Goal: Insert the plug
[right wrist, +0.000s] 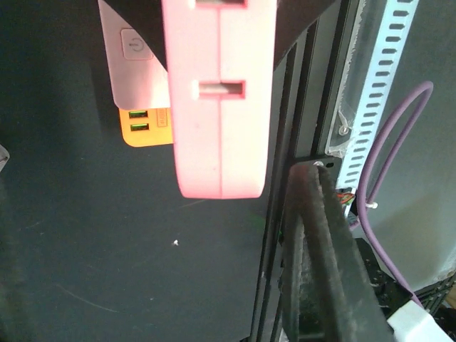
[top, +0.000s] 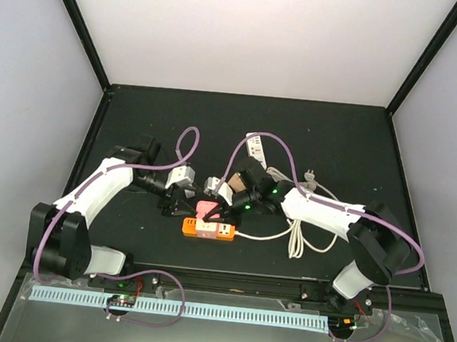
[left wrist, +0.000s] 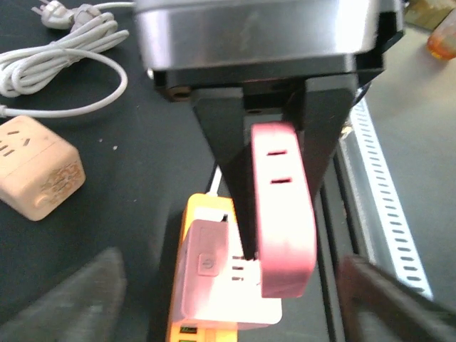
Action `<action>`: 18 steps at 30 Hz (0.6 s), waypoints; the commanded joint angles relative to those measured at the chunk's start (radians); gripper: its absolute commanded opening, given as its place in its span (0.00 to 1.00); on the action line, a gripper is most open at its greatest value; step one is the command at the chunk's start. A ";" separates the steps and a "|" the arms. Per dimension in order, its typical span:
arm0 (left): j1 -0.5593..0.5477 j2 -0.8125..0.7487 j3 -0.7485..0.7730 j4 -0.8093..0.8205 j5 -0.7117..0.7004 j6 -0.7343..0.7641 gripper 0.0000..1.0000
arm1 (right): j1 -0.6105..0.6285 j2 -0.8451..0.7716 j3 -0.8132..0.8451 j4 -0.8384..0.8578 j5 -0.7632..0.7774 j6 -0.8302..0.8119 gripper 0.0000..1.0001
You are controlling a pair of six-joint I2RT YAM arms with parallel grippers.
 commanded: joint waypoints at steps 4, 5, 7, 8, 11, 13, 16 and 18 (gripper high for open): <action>0.009 -0.039 -0.154 0.176 -0.141 0.152 0.99 | 0.009 -0.034 -0.069 0.140 0.052 -0.010 0.01; 0.009 -0.068 -0.181 0.210 -0.148 0.158 0.99 | 0.008 -0.039 -0.078 0.150 0.062 -0.012 0.01; 0.003 -0.088 -0.231 0.285 -0.155 0.154 0.99 | 0.007 -0.053 -0.092 0.168 0.076 -0.016 0.01; -0.006 -0.096 -0.255 0.322 -0.166 0.145 0.99 | 0.008 -0.058 -0.094 0.170 0.083 -0.017 0.01; -0.023 -0.107 -0.292 0.426 -0.179 0.097 0.99 | 0.006 -0.071 -0.101 0.167 0.101 -0.026 0.01; -0.029 -0.114 -0.316 0.501 -0.170 0.071 0.99 | 0.006 -0.076 -0.110 0.177 0.104 -0.030 0.01; -0.042 -0.143 -0.373 0.619 -0.165 0.043 0.99 | 0.005 -0.069 -0.115 0.196 0.091 -0.033 0.01; -0.043 -0.163 -0.403 0.683 -0.159 0.025 0.99 | 0.006 -0.056 -0.106 0.195 0.079 -0.041 0.01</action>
